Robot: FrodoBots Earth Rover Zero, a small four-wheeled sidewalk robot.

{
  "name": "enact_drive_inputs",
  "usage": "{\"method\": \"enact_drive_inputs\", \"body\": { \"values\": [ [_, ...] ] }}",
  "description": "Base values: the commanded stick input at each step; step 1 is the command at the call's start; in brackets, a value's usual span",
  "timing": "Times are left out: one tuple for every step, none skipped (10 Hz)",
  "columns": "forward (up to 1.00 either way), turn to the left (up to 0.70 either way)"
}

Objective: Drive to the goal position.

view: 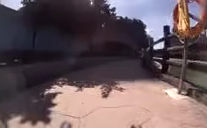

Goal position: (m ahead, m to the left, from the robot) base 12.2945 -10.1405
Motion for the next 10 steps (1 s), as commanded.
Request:
{"method": "enact_drive_inputs", "body": {
  "values": [
    [0.7, 0.0],
    [0.7, 0.0],
    [0.7, 0.0],
    [0.7, 0.0],
    [0.7, 0.0],
    [0.7, 0.0],
    [0.7, 0.0],
    [0.7, 0.0],
    [0.7, 0.0],
    [0.7, 0.0]
  ]
}}
